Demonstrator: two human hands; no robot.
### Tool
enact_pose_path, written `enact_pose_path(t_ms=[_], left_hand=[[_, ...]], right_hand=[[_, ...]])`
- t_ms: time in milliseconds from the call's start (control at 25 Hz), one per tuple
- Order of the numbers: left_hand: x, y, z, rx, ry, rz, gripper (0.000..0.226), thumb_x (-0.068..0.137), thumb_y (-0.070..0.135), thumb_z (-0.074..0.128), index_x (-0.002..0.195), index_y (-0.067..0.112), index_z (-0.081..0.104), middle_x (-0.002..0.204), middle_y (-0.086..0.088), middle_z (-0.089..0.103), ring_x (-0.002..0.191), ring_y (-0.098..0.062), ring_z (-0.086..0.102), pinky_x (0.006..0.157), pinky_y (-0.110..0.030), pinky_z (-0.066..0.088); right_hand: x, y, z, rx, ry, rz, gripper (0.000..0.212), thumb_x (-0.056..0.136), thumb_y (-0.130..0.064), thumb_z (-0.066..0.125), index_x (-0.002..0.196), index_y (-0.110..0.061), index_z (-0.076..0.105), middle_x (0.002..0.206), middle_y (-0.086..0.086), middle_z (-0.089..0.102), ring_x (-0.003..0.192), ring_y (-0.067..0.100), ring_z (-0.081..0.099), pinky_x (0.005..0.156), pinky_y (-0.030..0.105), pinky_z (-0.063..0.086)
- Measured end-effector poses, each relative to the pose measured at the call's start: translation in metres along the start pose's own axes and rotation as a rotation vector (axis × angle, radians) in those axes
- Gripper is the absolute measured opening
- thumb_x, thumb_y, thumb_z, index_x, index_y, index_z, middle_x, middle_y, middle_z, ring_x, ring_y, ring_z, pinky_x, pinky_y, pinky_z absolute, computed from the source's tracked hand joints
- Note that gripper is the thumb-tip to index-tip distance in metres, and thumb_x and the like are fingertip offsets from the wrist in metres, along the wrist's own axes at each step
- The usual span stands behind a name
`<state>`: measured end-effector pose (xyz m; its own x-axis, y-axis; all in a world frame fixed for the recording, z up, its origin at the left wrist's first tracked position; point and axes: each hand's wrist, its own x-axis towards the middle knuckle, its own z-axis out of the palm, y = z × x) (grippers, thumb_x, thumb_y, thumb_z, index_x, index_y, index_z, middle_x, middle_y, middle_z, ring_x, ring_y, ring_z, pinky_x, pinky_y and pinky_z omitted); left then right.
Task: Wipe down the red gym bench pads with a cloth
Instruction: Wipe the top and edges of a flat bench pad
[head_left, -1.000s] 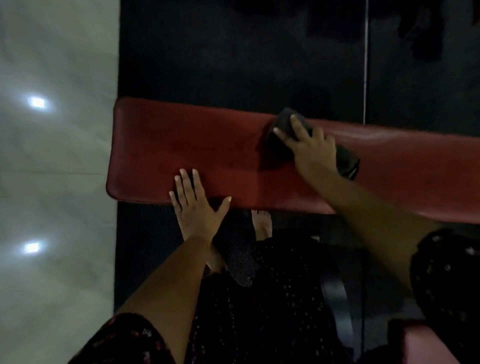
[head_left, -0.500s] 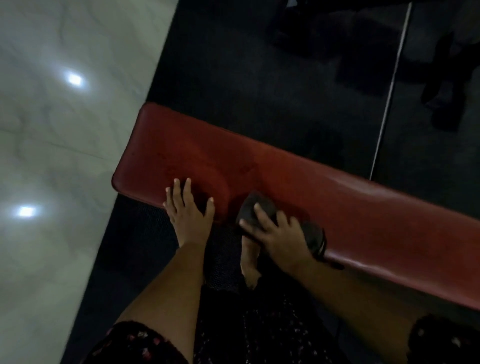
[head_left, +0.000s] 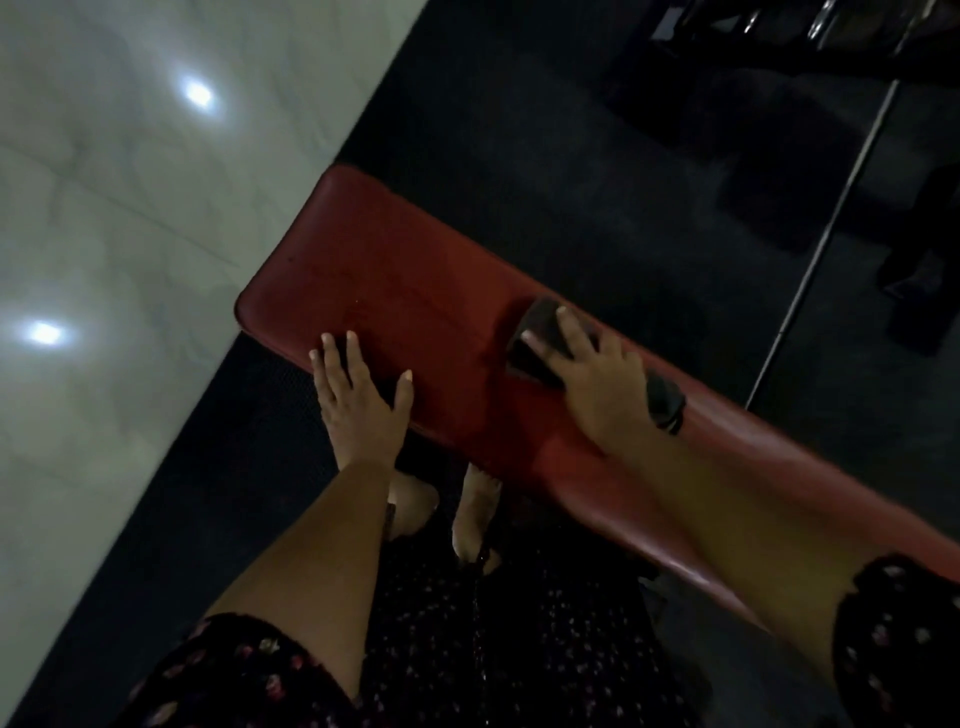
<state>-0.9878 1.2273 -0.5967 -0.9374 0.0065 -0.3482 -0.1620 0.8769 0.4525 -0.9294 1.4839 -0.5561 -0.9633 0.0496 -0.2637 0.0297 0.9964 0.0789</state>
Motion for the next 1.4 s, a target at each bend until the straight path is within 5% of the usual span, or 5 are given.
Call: enact_pose_path(t_ms=[240,720,960,1120,1400], left_hand=[[0.004,-0.009,0.007,-0.035,0.033,0.019,0.082,0.093,0.058,0.048,0.156,0.02,0.012,0.164,-0.006,0.003,0.15,-0.025,-0.004,0.119,-0.054,0.015],[0.079,-0.056,-0.051,0.429,-0.156,0.341,0.096,0.078,0.084,0.013,0.154,0.03,-0.011,0.162,-0.005,-0.017,0.148,-0.023,-0.021,0.12,-0.043,-0.01],[0.074,-0.052,-0.049,0.413,-0.148,0.323,0.094,0.082,0.082,0.017,0.154,0.029,-0.011,0.162,-0.005,-0.018,0.147,-0.023,-0.022,0.12,-0.044,-0.01],[0.072,-0.051,-0.044,0.43,-0.131,0.327,0.093,0.081,0.08,0.013,0.154,0.028,-0.013,0.162,-0.006,-0.018,0.147,-0.024,-0.022,0.12,-0.045,-0.011],[0.074,-0.055,-0.06,0.253,-0.073,0.267,0.072,0.096,0.061,0.032,0.156,0.03,0.008,0.164,0.001,-0.004,0.15,-0.02,-0.009,0.121,-0.042,-0.002]], right_hand=[[0.057,0.012,-0.028,0.204,-0.239,0.463,0.075,0.094,-0.017,0.049,0.151,-0.045,0.01,0.16,0.005,0.011,0.121,0.039,0.038,0.089,0.05,0.044],[-0.005,-0.085,0.0,-0.183,0.016,-0.669,0.064,0.086,-0.025,0.051,0.146,-0.04,0.036,0.154,0.006,0.03,0.1,0.04,0.054,0.066,0.042,0.047],[0.083,0.015,-0.034,-0.084,-0.206,0.066,0.067,0.098,-0.02,0.037,0.149,-0.05,0.006,0.162,0.004,0.007,0.12,0.039,0.037,0.091,0.05,0.042],[0.082,-0.001,-0.043,-0.045,-0.292,0.198,0.078,0.096,-0.022,0.048,0.153,-0.04,-0.002,0.16,0.01,0.008,0.123,0.04,0.037,0.09,0.052,0.047],[-0.009,-0.14,-0.014,-0.114,-0.187,-0.466,0.076,0.089,-0.03,0.057,0.153,-0.035,0.017,0.158,0.012,0.02,0.109,0.043,0.049,0.071,0.045,0.051]])
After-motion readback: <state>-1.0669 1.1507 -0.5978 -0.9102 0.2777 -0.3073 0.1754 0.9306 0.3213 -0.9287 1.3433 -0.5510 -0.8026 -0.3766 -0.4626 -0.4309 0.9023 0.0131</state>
